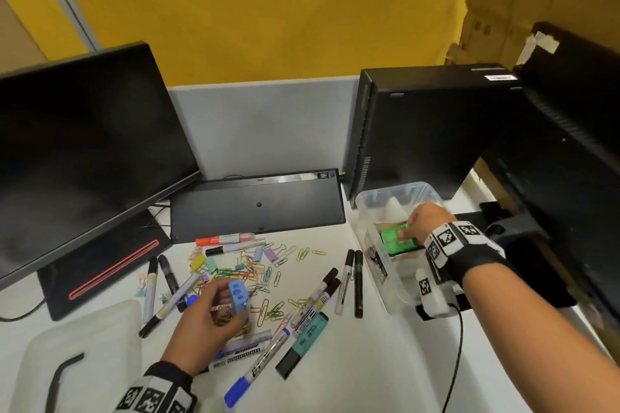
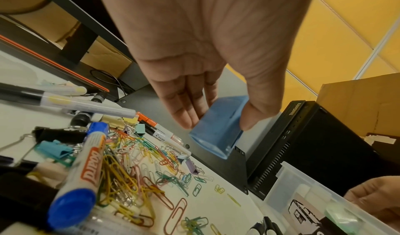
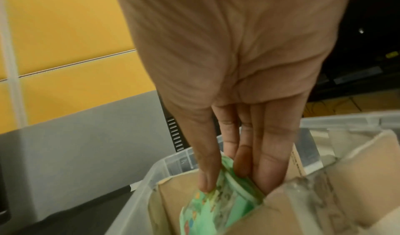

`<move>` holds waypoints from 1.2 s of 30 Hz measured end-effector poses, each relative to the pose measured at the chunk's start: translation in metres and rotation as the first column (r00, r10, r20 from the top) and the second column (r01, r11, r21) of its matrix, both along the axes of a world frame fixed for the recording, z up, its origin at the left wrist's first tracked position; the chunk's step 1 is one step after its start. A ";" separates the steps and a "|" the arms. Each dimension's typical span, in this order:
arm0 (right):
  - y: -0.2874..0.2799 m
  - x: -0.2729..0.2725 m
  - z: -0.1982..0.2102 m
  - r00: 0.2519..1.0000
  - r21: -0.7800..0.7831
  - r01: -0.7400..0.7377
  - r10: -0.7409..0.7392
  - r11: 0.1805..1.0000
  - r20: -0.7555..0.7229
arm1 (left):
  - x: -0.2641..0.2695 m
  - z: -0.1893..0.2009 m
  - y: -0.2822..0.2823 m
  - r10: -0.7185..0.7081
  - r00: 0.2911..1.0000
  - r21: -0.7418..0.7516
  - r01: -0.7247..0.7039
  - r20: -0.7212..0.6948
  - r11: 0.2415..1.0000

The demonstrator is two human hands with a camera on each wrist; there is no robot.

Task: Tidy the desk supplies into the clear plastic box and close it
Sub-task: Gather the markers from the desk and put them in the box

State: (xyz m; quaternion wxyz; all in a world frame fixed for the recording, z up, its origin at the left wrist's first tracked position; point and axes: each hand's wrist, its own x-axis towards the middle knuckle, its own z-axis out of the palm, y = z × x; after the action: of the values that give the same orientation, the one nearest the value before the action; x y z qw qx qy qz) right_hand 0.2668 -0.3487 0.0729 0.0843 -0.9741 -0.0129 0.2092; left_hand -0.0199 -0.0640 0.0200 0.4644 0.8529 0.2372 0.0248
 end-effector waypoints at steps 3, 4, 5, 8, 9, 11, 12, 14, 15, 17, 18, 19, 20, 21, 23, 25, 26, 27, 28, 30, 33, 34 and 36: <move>0.004 0.006 -0.003 0.999 0.027 0.047 -0.047 0.999 -0.016 | -0.002 0.002 0.000 0.011 1.000 -0.021 -0.011 0.009 1.000; 0.004 0.006 -0.003 0.998 0.029 0.060 -0.060 0.998 -0.009 | -0.003 0.003 -0.001 0.014 1.000 -0.023 -0.014 0.012 1.000; 0.005 0.006 -0.003 0.998 0.025 0.069 -0.069 0.997 0.003 | -0.004 0.003 -0.001 0.016 1.000 -0.025 -0.015 0.016 1.000; 0.007 0.005 -0.008 0.998 -0.002 0.062 -0.062 0.998 -0.009 | -0.005 0.003 0.001 0.014 1.000 -0.038 -0.013 0.026 0.999; 0.009 0.004 -0.009 0.998 -0.007 0.052 -0.053 0.999 -0.027 | -0.005 0.003 0.001 0.012 0.999 -0.040 -0.011 0.029 0.999; 0.010 0.005 -0.015 0.999 0.001 0.041 -0.041 0.999 -0.036 | -0.006 0.004 0.002 0.013 0.999 -0.043 -0.011 0.038 0.999; 0.011 0.004 -0.016 0.999 0.003 0.033 -0.033 0.999 -0.029 | -0.006 0.004 0.002 0.014 0.999 -0.048 -0.012 0.039 0.999; 0.011 0.004 -0.015 1.000 -0.027 -0.001 0.001 1.000 0.000 | -0.007 0.004 0.003 0.015 0.999 -0.056 -0.012 0.038 0.998; 0.011 0.002 -0.014 1.000 -0.058 -0.024 0.025 0.998 0.019 | -0.007 0.004 0.003 0.013 0.999 -0.057 -0.011 0.039 0.998; 0.008 0.002 -0.016 0.995 -0.102 -0.070 0.078 0.992 0.070 | -0.007 0.005 0.003 0.010 0.999 -0.054 -0.008 0.042 0.999; 0.006 0.001 -0.018 0.992 -0.106 -0.084 0.092 0.991 0.080 | -0.007 0.006 0.003 0.008 0.999 -0.050 -0.005 0.046 0.999; 0.005 0.000 -0.019 0.990 -0.122 -0.104 0.115 0.987 0.085 | -0.006 0.007 0.003 0.007 0.999 -0.044 -0.005 0.051 0.999; 0.005 -0.002 -0.020 0.989 -0.145 -0.117 0.129 0.982 0.075 | -0.006 0.008 0.003 0.007 0.999 -0.041 -0.004 0.053 0.999; 0.005 -0.002 -0.021 0.987 -0.164 -0.130 0.144 0.978 0.075 | -0.005 0.009 0.003 0.007 0.999 -0.040 -0.005 0.051 0.999; 0.007 -0.002 -0.023 0.988 -0.175 -0.131 0.143 0.976 0.059 | -0.004 0.010 0.003 0.007 0.999 -0.044 -0.005 0.046 0.999; 0.009 -0.001 -0.024 0.994 -0.169 -0.100 0.105 0.981 0.022 | -0.003 0.012 0.002 0.003 0.999 -0.043 -0.001 0.052 0.999; 0.010 -0.001 -0.024 0.996 -0.162 -0.091 0.093 0.983 0.004 | -0.002 0.013 0.002 0.000 0.998 -0.041 0.002 0.057 0.999; 0.010 -0.002 -0.023 0.996 -0.152 -0.090 0.092 0.984 0.003 | 0.000 0.015 0.001 -0.001 0.998 -0.040 0.004 0.062 0.999; 0.011 -0.003 -0.020 0.996 -0.135 -0.082 0.086 0.987 0.019 | 0.001 0.017 0.000 0.001 0.998 -0.043 0.002 0.069 0.999; 0.007 -0.006 -0.012 0.997 -0.077 -0.050 0.055 0.996 0.062 | 0.006 0.021 -0.003 0.001 0.997 -0.056 0.004 0.082 0.998; -0.007 -0.016 0.003 0.985 0.086 -0.091 0.077 0.992 0.156 | 0.019 0.029 -0.014 -0.037 0.992 -0.052 0.044 0.120 0.998; -0.012 -0.023 0.009 0.976 0.194 -0.135 0.096 0.972 0.197 | 0.025 0.032 -0.020 -0.057 0.987 -0.045 0.065 0.147 0.997; -0.018 -0.043 0.018 0.969 0.450 -0.177 0.075 0.875 0.234 | 0.040 0.040 -0.035 -0.107 0.970 -0.026 0.116 0.219 0.993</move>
State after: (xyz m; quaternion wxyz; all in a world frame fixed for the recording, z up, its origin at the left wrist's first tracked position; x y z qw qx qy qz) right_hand 0.2237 -0.3668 0.0914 0.3008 -0.9386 -0.1355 0.1013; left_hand 0.0203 -0.0992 0.0596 0.5047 0.8479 0.1371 0.0871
